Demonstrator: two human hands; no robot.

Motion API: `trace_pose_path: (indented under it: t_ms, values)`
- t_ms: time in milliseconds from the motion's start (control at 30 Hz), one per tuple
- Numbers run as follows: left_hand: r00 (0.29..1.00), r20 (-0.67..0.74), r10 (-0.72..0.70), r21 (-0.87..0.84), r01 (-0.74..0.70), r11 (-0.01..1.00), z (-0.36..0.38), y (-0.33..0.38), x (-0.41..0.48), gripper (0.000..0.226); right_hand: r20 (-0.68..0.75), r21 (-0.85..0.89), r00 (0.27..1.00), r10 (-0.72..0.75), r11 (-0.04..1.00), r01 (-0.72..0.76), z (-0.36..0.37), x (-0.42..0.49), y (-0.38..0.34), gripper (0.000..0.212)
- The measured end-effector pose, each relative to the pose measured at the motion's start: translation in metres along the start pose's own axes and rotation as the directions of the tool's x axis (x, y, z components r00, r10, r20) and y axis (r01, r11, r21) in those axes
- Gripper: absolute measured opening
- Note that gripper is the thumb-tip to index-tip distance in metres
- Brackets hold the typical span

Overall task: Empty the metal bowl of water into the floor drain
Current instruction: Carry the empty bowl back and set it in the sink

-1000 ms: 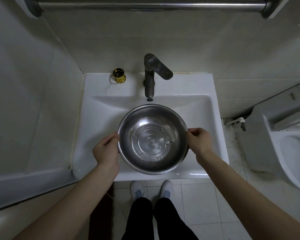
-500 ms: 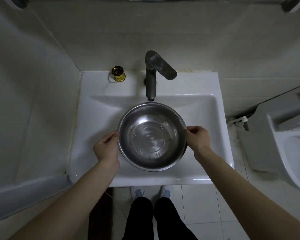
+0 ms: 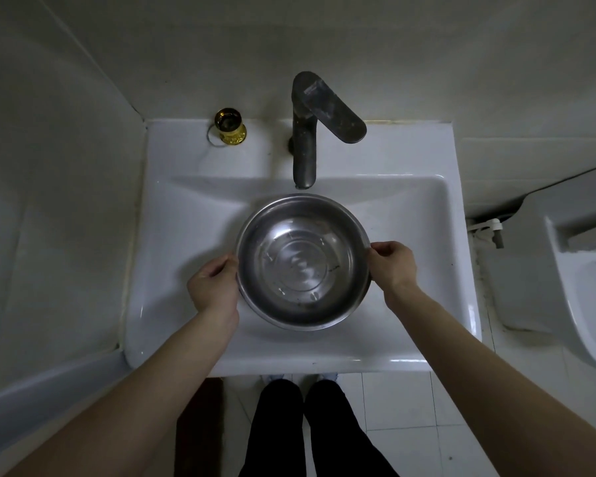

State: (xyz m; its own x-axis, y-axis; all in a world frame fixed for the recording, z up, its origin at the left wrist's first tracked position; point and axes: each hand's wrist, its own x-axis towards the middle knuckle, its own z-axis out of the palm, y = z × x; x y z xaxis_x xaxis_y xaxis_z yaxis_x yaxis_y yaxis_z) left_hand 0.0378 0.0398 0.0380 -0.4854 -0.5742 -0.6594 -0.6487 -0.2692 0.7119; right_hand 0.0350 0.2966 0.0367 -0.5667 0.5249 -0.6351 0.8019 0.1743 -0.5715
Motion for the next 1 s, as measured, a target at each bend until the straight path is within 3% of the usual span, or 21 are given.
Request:
trace_pose_path:
  t_ms: [700,1000]
  values:
    - [1.0,-0.02,-0.023,0.02,0.023,1.0,0.017,-0.021,0.037,0.021,0.012,0.009,0.999,0.042,0.999,-0.042,0.025,0.031,0.01,0.003]
    - [0.999,-0.027,-0.027,0.017,0.028,0.999,0.019,-0.024,0.045,0.021,0.024,0.043,0.998,0.063,0.997,-0.064,0.031,0.037,0.014,0.013]
